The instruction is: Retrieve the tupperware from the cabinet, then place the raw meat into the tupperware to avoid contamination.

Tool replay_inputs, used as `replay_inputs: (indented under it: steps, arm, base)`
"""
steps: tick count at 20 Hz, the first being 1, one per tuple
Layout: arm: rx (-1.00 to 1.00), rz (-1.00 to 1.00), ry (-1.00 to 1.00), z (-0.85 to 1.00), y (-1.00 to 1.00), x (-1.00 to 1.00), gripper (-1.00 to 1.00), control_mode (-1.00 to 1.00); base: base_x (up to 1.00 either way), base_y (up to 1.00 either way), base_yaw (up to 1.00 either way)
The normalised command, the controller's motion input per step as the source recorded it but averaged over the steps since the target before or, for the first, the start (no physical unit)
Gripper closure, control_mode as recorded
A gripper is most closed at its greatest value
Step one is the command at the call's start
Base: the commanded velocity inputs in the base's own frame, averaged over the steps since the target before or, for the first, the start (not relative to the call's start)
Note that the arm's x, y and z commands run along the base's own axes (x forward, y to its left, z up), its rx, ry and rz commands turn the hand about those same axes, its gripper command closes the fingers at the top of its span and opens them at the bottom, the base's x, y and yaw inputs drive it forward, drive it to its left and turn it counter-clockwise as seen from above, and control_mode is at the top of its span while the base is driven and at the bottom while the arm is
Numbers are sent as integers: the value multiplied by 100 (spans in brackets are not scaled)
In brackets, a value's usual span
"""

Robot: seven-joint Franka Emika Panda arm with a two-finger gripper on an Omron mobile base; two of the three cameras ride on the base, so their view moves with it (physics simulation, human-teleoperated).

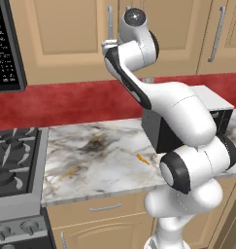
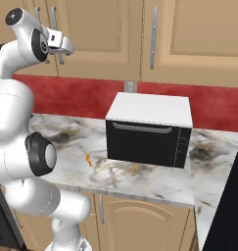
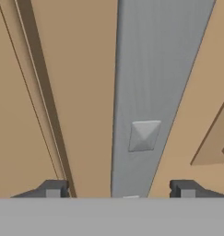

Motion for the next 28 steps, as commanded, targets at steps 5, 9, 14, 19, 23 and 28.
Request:
replay_inputs:
  steps: [5, 9, 14, 19, 23, 28]
  arm:
    - [0, 0, 0, 0, 11, 11, 100, -100]
    - [0, -2, 0, -2, 2, -10, 100, -100]
    - [1, -4, 0, -3, -7, -67, 100, -100]
    - [7, -1, 0, -1, -31, -100, 100, -100]
    - [14, 2, 0, 2, -54, -98, 100, -100]
    - [19, 8, 0, 14, -65, -100, 100, -100]
  base:
    - [0, 0, 0]
    - [0, 0, 0]
    - [0, 0, 0]
    - [0, 0, 0]
    - [0, 0, 0]
    - [0, 0, 0]
